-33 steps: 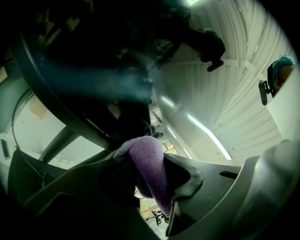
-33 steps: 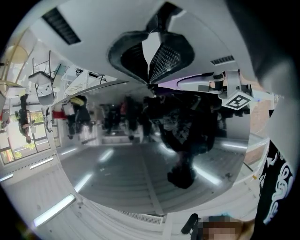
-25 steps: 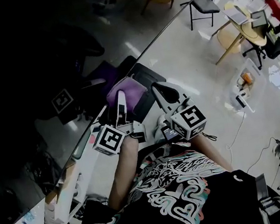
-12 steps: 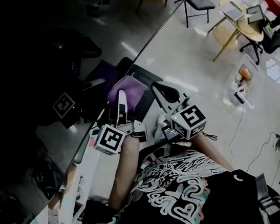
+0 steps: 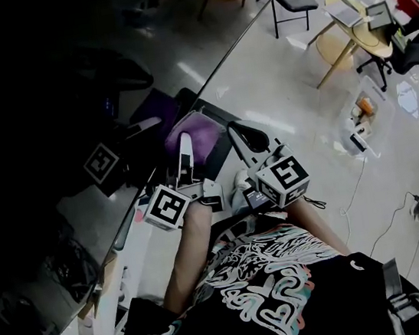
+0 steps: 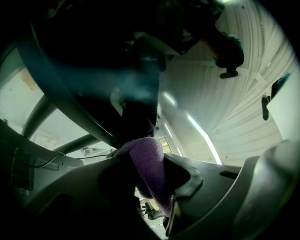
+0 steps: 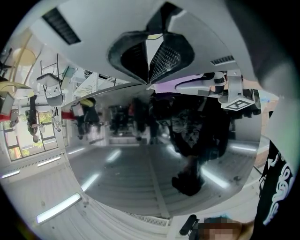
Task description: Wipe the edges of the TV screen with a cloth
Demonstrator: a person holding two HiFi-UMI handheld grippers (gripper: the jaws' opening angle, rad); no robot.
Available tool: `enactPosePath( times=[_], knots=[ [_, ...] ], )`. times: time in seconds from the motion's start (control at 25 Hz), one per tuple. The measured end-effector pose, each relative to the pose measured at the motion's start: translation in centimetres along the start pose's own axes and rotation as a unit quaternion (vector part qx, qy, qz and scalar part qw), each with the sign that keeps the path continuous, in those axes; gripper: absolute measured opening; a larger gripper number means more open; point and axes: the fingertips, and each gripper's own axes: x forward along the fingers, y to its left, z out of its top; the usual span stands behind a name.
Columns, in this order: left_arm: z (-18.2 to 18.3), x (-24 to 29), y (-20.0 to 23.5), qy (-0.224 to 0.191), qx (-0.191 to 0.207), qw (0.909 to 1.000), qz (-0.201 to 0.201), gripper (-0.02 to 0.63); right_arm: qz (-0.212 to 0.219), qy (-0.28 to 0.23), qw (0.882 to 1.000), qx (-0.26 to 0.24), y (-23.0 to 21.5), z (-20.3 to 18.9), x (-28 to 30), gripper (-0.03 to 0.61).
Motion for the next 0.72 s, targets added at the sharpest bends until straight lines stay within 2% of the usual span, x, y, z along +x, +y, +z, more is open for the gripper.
enactPosePath(
  times=[0.24, 0.48, 0.6, 0.72],
  knots=[
    [-0.5, 1.2, -0.2, 0.011, -0.001, 0.9999, 0.002, 0.138, -0.009, -0.001, 1.000, 0.007, -1.3, 0.1, 0.5, 0.032],
    [-1.4, 2.6, -0.7, 0.011, -0.031, 0.9994, -0.002, 0.138, -0.024, -0.004, 1.000, 0.015, -3.4, 0.4, 0.7, 0.032],
    [-1.6, 3.3, -1.0, 0.009, -0.059, 0.9982, -0.011, 0.138, -0.034, -0.005, 0.999, 0.018, -4.4, 0.5, 1.0, 0.032],
    [-1.6, 3.7, -0.8, 0.014, -0.055, 0.9984, -0.010, 0.138, -0.041, -0.006, 0.999, 0.019, -4.8, 0.4, 1.3, 0.033]
  ],
)
